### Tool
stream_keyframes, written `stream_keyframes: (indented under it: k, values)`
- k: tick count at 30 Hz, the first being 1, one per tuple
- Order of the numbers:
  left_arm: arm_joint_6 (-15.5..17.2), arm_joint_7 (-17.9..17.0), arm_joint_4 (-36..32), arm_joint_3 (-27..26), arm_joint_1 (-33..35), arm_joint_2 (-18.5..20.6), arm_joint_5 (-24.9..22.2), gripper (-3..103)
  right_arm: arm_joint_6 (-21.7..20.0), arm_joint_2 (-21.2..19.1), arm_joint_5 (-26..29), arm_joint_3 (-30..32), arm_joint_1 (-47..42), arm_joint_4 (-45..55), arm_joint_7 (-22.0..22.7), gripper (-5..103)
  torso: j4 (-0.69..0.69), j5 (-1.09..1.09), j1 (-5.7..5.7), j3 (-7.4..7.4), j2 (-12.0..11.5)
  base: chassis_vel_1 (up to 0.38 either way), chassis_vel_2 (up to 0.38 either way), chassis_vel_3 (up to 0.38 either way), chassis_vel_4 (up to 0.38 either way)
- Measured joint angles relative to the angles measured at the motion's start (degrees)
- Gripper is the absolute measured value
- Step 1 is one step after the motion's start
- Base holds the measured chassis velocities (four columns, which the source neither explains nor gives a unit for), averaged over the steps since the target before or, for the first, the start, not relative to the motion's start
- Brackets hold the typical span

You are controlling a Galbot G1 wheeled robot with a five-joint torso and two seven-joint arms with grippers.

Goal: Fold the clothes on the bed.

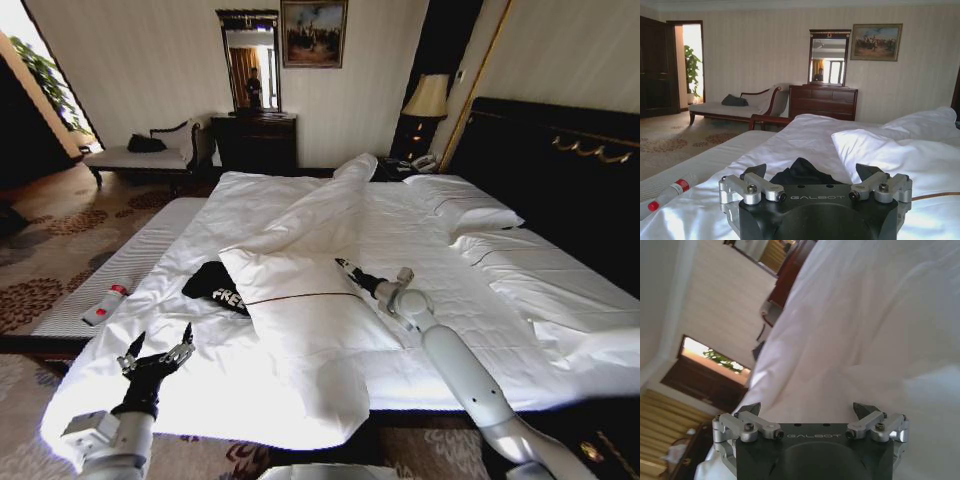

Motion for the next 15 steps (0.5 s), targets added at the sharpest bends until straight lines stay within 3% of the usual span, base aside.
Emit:
stream_keyframes:
  k: [10, 15]
  values:
    - [0.0, 0.0, 0.0, -0.2, -0.5, 0.2, 0.5, 100, 1.4, 6.4, -0.8, -4.9, 4.4, -3.6, -2.3, 100, 0.0, 0.0, 0.0, 0.0, 0.0, 0.0, 0.0, 0.0, 0.0]
    - [0.0, 0.0, 0.0, -0.1, -0.6, 0.3, 0.5, 100, 1.4, 7.2, -3.9, -6.4, 5.0, -6.2, -2.4, 100, 0.0, 0.01, 0.0, 0.0, 0.0, 0.0, 0.0, 0.0, 0.0]
